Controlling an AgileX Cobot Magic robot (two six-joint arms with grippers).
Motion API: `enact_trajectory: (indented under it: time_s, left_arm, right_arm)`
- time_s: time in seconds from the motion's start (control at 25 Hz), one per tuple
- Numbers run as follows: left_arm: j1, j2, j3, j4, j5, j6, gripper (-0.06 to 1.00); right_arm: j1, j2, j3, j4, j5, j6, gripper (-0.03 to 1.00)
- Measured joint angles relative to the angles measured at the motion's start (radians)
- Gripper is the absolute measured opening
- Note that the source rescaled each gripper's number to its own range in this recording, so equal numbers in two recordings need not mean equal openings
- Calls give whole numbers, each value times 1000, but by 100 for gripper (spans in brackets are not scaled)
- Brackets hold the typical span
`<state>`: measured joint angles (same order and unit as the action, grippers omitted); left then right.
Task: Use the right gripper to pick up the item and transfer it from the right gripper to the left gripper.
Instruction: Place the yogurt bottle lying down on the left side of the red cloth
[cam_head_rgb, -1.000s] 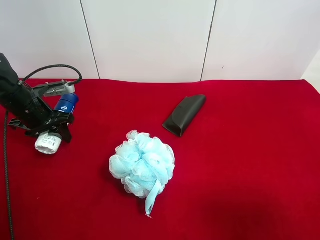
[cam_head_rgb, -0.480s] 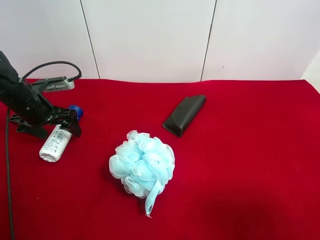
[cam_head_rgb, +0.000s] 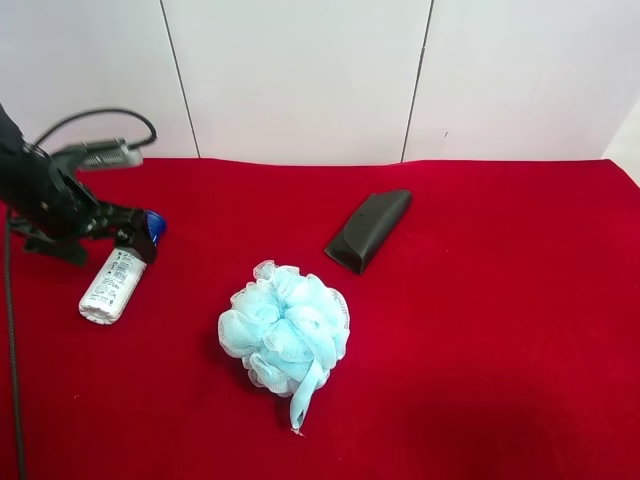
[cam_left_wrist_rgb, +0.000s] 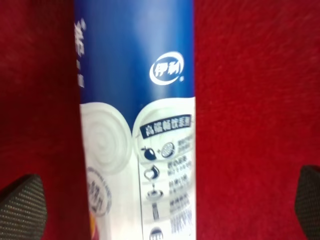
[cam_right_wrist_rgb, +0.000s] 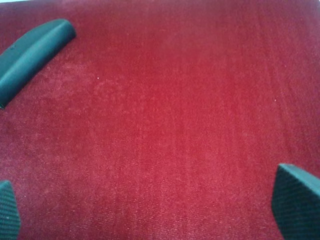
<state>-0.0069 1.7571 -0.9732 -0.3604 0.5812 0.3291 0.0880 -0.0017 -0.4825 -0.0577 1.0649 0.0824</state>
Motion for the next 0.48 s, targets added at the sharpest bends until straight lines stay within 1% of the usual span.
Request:
enact_trajectory:
  time_s: [0.12,0.16,0.28,0.32,0.48]
  left_arm:
    - [0,-99,0,31,40,-34,100]
    - [0,-99,0,31,40,-34,100]
    - [0,-213,0,78,111,-73,100]
    - [0,-257,0,97,151,-86,100]
    - [0,-443,0,140,260,-129,100]
  right_arm:
    - [0,0,0,0,0,0,100]
    - [0,0,0,0,0,0,100]
    - [0,0,0,0,0,0,100]
    - [0,0,0,0,0,0,100]
    - [0,0,0,0,0,0,100]
